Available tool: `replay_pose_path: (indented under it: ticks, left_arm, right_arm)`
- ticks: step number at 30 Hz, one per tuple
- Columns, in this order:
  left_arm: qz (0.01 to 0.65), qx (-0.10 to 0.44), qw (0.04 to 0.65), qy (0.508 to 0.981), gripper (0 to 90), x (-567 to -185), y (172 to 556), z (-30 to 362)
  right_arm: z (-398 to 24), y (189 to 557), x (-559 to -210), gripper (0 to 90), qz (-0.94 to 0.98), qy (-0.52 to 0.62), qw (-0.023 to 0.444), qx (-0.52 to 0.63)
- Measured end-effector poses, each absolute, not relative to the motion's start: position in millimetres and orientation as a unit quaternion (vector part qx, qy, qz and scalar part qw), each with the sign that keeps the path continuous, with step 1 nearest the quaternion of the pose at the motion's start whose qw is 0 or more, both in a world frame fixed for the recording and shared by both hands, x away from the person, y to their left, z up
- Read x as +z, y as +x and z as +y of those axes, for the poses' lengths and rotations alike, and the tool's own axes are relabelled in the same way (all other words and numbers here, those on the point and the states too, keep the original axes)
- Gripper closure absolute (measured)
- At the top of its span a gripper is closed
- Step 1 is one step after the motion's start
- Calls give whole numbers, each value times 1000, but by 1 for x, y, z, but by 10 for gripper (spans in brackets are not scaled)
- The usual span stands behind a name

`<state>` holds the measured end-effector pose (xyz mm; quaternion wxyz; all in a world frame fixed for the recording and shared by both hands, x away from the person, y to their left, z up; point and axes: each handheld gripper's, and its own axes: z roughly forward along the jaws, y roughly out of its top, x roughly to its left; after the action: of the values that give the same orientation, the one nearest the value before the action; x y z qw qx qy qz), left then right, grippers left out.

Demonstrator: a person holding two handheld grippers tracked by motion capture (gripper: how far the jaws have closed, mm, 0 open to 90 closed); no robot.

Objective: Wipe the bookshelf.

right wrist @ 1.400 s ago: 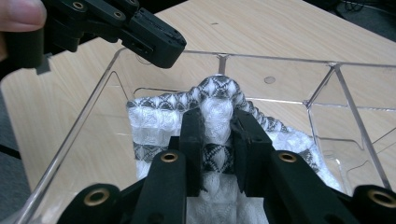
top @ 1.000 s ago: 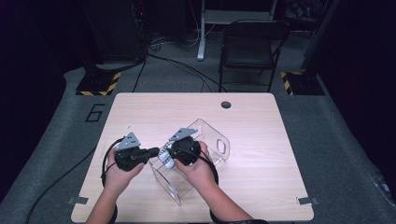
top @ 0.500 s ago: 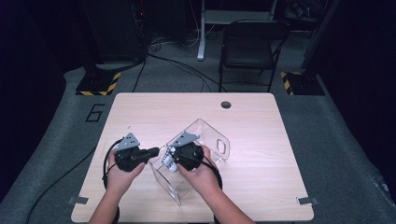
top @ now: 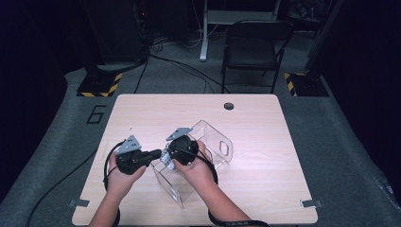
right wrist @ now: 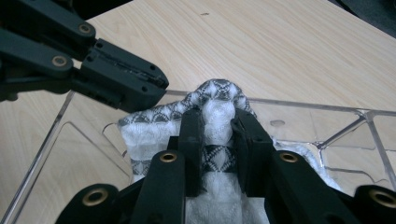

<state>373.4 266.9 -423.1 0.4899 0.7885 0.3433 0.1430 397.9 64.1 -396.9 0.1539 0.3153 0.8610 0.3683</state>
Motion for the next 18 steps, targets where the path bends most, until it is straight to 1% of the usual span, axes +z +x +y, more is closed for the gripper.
replay_pose_path:
  ticks: [2,4,8,13,15,18]
  left_arm:
    - [350,144,487,787,867,-423,373,265]
    - [347,161,471,795,872,-420,371,262]
    - [354,147,483,787,871,-422,372,263]
    - [355,149,482,787,870,-422,372,263]
    - [343,153,482,791,871,-422,372,263]
    - [345,142,491,787,869,-424,373,265]
  right_arm:
    - [66,397,-396,745,862,321,152,363]
    - [63,397,-399,745,859,311,162,373]
    - [50,385,-401,743,852,309,168,387]
    - [22,366,-402,742,853,301,152,397]
    - [18,363,-402,742,852,307,147,397]
    - [21,366,-400,741,858,309,143,385]
